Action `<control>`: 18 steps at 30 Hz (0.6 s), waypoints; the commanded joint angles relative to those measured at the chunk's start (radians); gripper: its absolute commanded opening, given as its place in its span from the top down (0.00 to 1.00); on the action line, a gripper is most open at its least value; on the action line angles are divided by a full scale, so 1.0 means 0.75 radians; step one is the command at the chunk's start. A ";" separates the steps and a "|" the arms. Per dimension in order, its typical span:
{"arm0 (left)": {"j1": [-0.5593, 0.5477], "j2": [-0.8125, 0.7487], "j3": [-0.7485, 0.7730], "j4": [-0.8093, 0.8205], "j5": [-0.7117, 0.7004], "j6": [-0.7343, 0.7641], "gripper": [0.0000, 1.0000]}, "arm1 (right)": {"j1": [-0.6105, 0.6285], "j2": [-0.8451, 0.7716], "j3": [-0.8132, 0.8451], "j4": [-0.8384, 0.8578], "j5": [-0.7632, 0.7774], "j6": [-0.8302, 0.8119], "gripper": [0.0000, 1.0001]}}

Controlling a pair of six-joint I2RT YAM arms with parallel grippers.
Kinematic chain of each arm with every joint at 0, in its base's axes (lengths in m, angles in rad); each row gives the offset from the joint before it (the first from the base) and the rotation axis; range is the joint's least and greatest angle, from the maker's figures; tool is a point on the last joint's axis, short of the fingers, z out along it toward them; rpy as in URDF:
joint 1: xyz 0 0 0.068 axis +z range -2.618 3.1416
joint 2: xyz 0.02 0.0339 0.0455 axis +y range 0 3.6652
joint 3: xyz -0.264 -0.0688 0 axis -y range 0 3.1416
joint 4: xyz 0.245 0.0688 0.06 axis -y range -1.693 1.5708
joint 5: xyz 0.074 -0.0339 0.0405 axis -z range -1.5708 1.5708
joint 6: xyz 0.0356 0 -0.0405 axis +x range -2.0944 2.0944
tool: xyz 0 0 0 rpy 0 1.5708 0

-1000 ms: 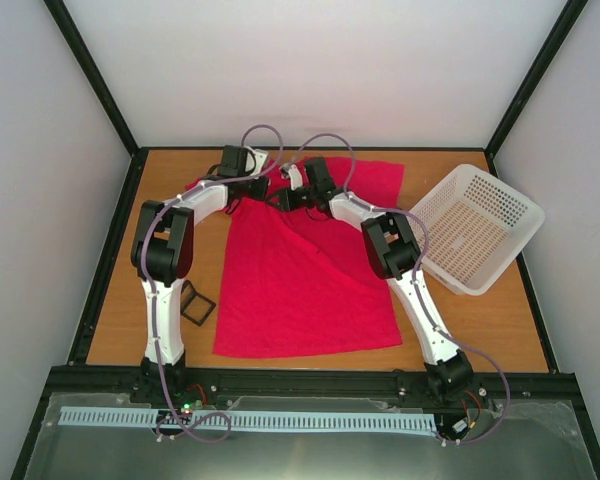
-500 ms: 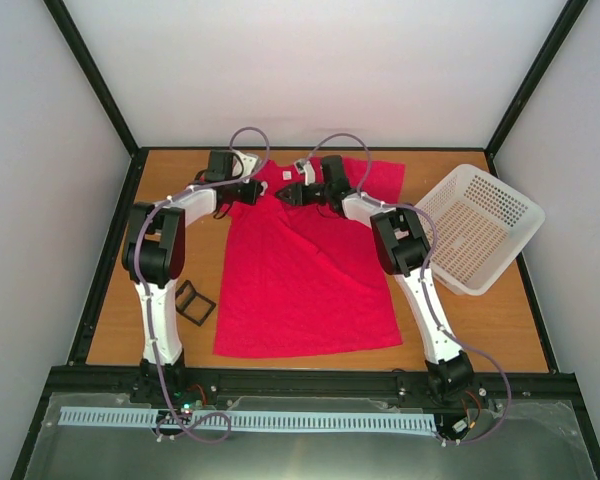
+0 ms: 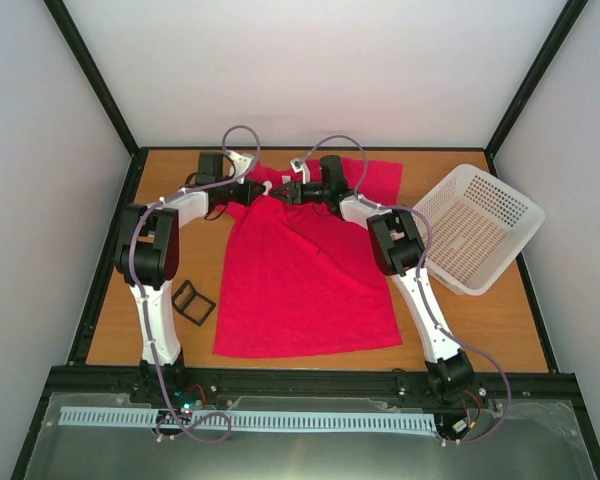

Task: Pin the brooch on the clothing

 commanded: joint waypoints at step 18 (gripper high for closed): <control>0.030 -0.023 -0.007 0.069 0.187 0.046 0.99 | 0.009 0.099 0.098 0.158 -0.078 0.133 0.48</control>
